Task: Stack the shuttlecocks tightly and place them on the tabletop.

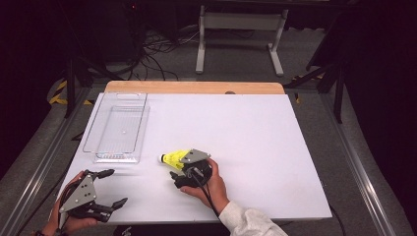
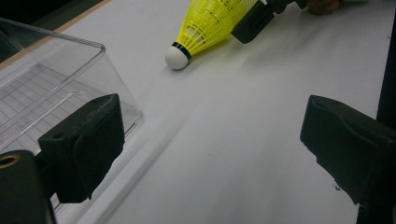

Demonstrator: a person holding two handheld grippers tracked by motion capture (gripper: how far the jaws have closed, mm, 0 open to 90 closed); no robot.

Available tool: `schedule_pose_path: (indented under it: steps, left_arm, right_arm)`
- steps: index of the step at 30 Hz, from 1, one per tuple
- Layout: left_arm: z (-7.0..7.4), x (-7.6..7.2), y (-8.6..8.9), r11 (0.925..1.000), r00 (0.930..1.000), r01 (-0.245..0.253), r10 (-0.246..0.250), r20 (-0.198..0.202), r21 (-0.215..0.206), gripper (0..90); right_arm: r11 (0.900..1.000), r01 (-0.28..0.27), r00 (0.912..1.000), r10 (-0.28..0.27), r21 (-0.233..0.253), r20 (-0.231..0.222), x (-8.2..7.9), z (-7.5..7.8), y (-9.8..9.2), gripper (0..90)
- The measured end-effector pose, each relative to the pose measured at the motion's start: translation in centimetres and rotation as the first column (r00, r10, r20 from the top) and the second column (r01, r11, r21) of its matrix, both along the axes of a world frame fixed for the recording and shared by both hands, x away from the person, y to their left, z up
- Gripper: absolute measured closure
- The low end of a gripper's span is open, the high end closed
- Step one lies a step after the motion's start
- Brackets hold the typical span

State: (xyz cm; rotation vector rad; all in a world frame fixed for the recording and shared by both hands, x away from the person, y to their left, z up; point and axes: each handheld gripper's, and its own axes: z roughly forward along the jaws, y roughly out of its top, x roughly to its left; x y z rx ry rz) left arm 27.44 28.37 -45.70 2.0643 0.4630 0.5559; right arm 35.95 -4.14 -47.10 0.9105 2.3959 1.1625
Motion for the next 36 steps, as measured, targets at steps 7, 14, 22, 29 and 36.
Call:
schedule_pose_path:
  steps: [7,14,22,29,36]
  left_arm:
    - [-0.04,0.05,0.01,1.0,1.0,-0.002,0.002,-0.004,0.002,7.2]
    - [-0.06,0.03,-0.04,1.0,1.0,0.002,-0.002,-0.006,0.007,7.4]
    - [-0.09,0.1,-0.09,0.9998,0.9999,0.011,-0.011,-0.007,0.016,7.7]
    - [-0.05,-0.02,-0.02,0.9998,0.9998,0.016,-0.016,-0.009,0.008,7.8]
    - [-0.06,0.01,-0.03,0.9998,0.9998,0.018,-0.018,-0.011,0.009,7.7]
  right_arm:
    - [1.0,0.03,0.9992,-0.03,0.008,0.026,0.25,0.1,0.16,34.6]
    - [0.999,0.033,0.999,-0.033,-0.005,0.029,0.31,0.04,0.14,50.4]
    - [0.999,0.023,0.9988,-0.021,-0.03,0.045,0.33,0.13,0.04,72.0]
    - [0.999,0.023,0.9979,-0.021,-0.034,0.062,0.2,0.19,0.01,82.6]
    - [0.999,0.015,0.9972,-0.012,-0.047,0.074,0.21,0.12,-0.07,86.2]
